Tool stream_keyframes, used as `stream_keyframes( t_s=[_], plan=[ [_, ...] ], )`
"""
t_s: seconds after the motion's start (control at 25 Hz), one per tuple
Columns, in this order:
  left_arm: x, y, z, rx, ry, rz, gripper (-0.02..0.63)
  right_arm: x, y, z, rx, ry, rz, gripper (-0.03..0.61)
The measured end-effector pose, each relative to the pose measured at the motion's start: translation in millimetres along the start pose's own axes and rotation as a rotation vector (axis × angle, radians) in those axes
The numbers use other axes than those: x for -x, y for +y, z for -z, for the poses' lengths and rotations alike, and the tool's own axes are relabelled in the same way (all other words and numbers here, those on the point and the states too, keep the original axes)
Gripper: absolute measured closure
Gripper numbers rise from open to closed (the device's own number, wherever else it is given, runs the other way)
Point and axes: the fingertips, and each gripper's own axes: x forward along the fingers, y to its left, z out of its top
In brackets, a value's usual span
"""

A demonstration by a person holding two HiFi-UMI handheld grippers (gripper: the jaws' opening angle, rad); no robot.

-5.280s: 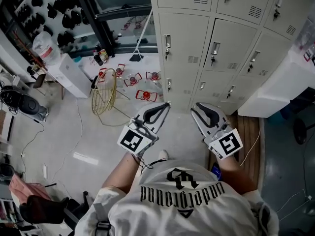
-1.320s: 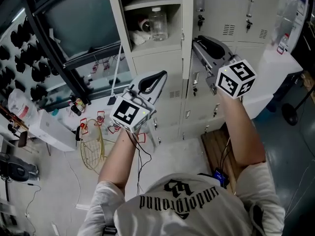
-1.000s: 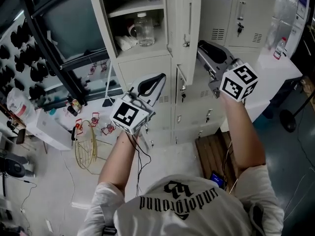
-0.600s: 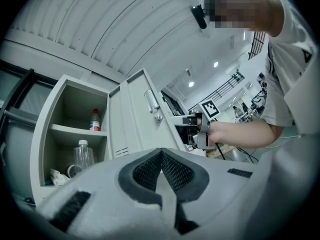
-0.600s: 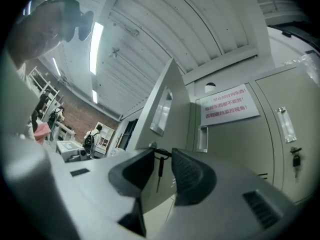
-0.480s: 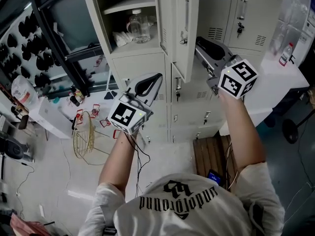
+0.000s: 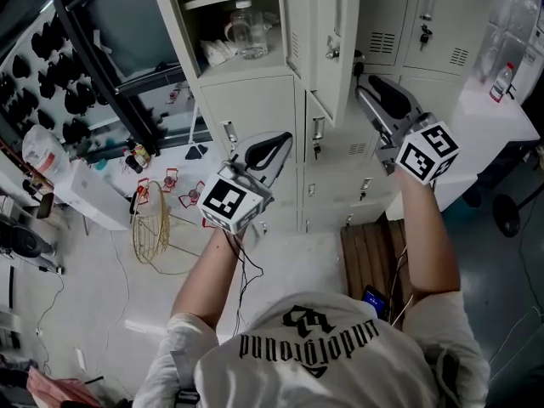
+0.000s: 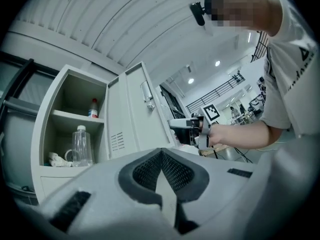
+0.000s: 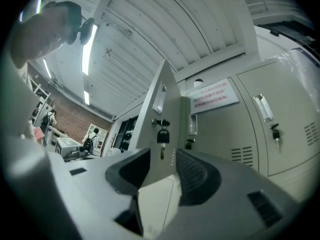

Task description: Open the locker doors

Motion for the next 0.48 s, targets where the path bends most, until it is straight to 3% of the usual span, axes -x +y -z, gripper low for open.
stream_keyframes(
  t_s=[0.24, 0.48],
  plan=[
    [6.0, -19.8, 36.0, 0.065, 0.043, 0.016, 0.607, 41.8, 23.5, 77.7, 0.014, 0.088, 0.06, 0.413],
    [11.4, -62.6, 66.0, 0.115, 0.062, -0.01, 0.607, 78.7, 66.4, 120.9, 0.064, 0.145, 0.023, 0.457]
  ],
)
